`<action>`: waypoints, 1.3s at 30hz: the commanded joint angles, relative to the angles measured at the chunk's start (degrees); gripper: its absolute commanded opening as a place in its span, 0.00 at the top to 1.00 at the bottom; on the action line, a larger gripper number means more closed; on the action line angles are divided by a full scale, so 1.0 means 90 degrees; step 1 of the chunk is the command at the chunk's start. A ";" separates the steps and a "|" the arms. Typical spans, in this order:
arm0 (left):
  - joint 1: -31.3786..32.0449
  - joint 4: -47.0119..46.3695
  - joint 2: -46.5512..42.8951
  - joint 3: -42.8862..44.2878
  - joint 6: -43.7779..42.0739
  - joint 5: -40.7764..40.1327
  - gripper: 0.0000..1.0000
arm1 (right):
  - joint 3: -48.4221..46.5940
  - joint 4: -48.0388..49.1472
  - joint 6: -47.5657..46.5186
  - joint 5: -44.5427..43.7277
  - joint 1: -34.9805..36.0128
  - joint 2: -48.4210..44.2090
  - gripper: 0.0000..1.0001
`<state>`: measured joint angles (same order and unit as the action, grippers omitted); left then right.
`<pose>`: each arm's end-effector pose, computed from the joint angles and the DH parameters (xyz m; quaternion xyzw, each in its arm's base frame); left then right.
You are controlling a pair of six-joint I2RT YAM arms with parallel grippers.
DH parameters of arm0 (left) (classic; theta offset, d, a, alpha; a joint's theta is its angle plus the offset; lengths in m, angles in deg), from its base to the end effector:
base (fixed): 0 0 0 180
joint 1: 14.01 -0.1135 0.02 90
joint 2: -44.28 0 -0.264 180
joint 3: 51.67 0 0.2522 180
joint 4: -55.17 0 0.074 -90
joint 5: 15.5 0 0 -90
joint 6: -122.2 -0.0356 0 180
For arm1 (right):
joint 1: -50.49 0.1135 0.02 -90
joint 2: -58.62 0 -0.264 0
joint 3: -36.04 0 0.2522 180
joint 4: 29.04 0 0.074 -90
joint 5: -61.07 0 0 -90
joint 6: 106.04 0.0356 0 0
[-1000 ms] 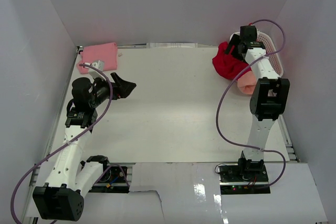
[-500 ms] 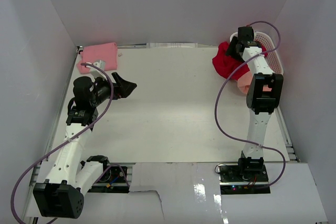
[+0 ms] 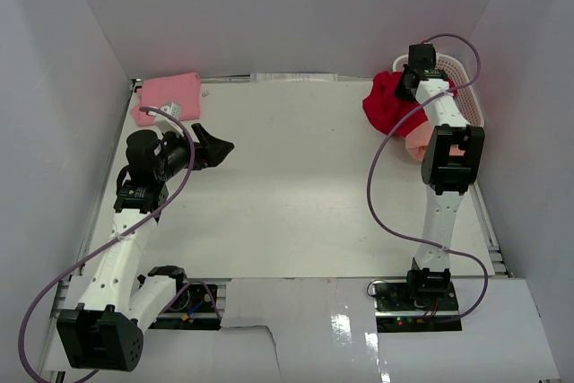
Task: Fold and stack the t-shirts
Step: Grab crumpled tshirt from bin with the right arm, then move the tshirt to the center of the board
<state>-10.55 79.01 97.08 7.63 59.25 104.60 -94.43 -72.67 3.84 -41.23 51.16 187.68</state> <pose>0.2095 -0.0306 0.3211 -0.0084 0.7930 -0.3523 0.4969 0.5191 -0.0015 0.2516 0.1945 0.8891 -0.0246 0.4137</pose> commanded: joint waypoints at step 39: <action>-0.0043 -0.0047 -0.0124 0.0038 -0.0027 0.0082 0.02 | -0.1125 0.0291 0.0116 0.7810 0.1624 -0.3313 0.92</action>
<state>-10.55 79.01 97.06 7.63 59.25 104.74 -105.16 -69.56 3.51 23.18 64.01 159.53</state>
